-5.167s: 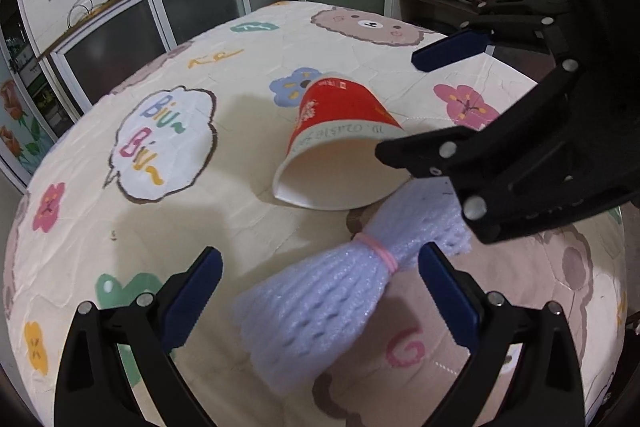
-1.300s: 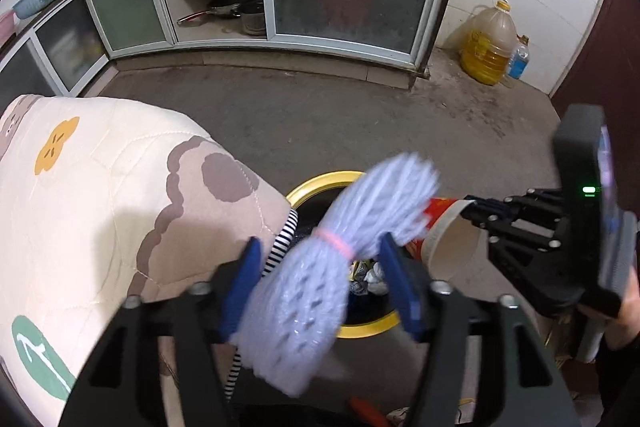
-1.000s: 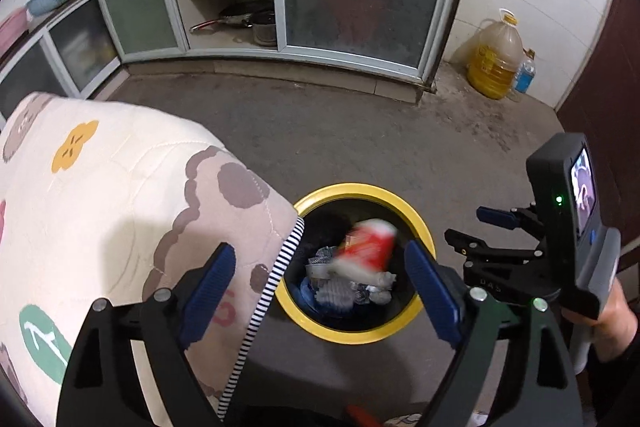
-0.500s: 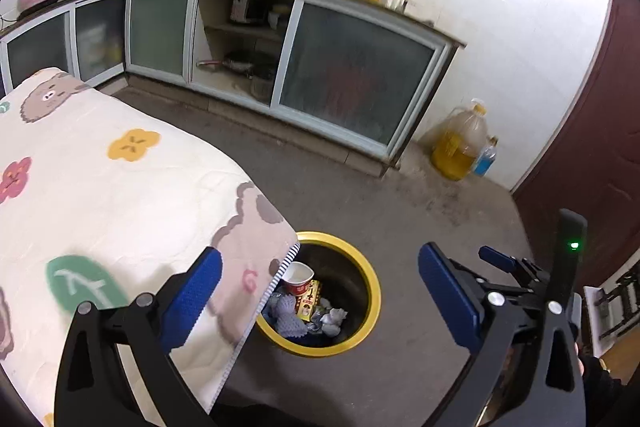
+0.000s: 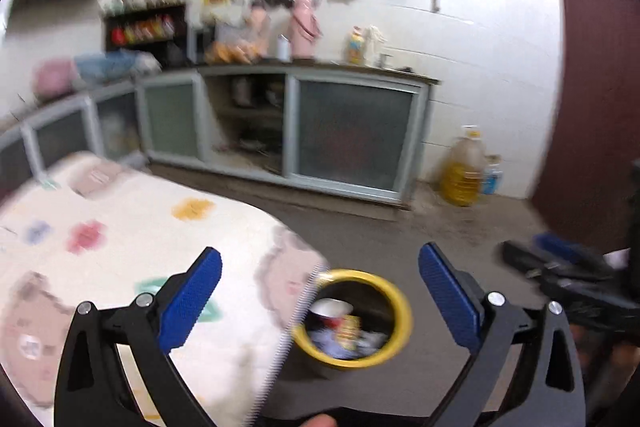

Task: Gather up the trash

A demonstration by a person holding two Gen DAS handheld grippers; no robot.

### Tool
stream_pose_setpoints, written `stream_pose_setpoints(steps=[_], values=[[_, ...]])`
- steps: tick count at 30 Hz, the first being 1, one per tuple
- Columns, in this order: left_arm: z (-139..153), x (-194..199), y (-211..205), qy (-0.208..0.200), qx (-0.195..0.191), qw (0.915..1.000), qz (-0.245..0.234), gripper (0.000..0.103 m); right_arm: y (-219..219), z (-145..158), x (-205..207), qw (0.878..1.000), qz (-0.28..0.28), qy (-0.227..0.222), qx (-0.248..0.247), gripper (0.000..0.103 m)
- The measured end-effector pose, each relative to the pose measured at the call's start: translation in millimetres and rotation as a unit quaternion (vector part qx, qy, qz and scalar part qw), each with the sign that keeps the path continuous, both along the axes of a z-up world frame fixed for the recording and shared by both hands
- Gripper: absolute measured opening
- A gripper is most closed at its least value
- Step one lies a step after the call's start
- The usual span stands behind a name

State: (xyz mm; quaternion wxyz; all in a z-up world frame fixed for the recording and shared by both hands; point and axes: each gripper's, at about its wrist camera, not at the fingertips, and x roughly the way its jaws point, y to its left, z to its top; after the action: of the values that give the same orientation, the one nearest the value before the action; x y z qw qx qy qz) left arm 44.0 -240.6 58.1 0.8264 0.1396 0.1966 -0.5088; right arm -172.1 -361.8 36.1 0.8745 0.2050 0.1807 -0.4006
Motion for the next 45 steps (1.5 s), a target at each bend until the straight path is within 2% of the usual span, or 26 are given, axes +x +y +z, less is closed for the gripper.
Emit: stream_pose_setpoints(steps=[2, 3, 6, 8, 12, 16, 21, 24, 27, 30, 33, 39, 45], values=[[4.3, -8.5, 6.5, -0.024, -0.006, 0.9995, 0.021, 0.095, 18.9, 9.7, -7.1, 0.998, -0.048, 0.008, -0.028, 0.095], [6.3, -13.3, 13.0, -0.022, -0.014, 0.9995, 0.02, 0.095, 30.1, 17.3, -12.0, 0.997, -0.063, 0.006, -0.042, 0.095], [11.1, -18.2, 29.0, 0.008, -0.022, 0.9995, 0.019, 0.095, 54.9, 34.9, -25.3, 0.994, -0.081, -0.01, -0.073, 0.095], [12.1, -21.7, 35.0, 0.019, -0.011, 0.9993, 0.031, 0.095, 71.4, 41.4, -35.8, 0.993, -0.084, -0.023, -0.085, 0.095], [9.4, -35.8, 56.6, 0.01, -0.006, 0.9988, 0.047, 0.095, 90.8, 39.4, -44.6, 0.989, -0.106, -0.007, -0.105, 0.095], [2.2, -45.5, 74.7, 0.009, -0.011, 0.995, 0.099, 0.095, 94.8, 26.7, -44.3, 0.982, -0.139, 0.016, -0.125, 0.095], [-3.4, -49.9, 98.5, 0.034, -0.034, 0.9857, 0.162, 0.095, 102.5, 8.6, -45.8, 0.987, -0.109, 0.021, -0.116, 0.095], [-9.5, -51.1, 101.7, 0.035, -0.02, 0.9802, 0.194, 0.095, 105.1, 0.4, -45.1, 0.987, -0.11, 0.035, -0.11, 0.095], [-14.5, -51.5, 101.2, 0.042, -0.008, 0.9794, 0.197, 0.095, 111.9, -1.4, -46.8, 0.989, -0.098, 0.024, -0.112, 0.095], [-15.4, -59.6, 100.9, 0.023, 0.004, 0.9778, 0.208, 0.095, 121.2, 1.8, -45.3, 0.988, -0.083, 0.014, -0.131, 0.095], [-16.9, -69.4, 104.0, 0.023, 0.005, 0.9779, 0.208, 0.095, 127.7, 2.5, -45.1, 0.987, -0.08, 0.012, -0.141, 0.095], [-21.6, -75.0, 107.1, 0.019, 0.019, 0.9766, 0.214, 0.095, 121.2, 2.2, -42.6, 0.989, -0.074, 0.02, -0.128, 0.095], [-12.9, -77.6, 116.0, 0.004, -0.007, 0.9704, 0.241, 0.095, 118.1, 1.5, -39.8, 0.989, -0.074, 0.032, -0.12, 0.095]])
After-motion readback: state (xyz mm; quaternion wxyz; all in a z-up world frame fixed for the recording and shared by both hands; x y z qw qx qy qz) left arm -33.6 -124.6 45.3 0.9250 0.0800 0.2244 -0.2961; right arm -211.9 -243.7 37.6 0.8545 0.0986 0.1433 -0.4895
